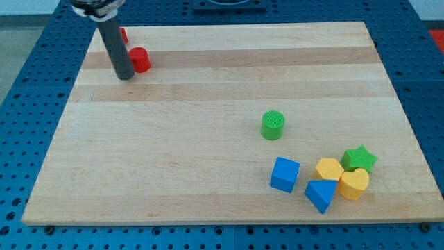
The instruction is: Push the red circle diagonally to the bottom right side of the red star
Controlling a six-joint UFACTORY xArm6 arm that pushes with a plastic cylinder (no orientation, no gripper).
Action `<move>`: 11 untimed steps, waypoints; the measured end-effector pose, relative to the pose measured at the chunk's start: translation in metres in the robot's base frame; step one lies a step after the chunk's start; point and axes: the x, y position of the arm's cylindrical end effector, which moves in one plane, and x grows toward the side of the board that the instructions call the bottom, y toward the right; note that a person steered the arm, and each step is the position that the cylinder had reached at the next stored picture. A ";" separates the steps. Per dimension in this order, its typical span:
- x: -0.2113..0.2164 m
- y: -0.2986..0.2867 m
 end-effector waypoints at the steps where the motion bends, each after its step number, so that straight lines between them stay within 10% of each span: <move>1: 0.000 -0.003; 11: -0.029 0.018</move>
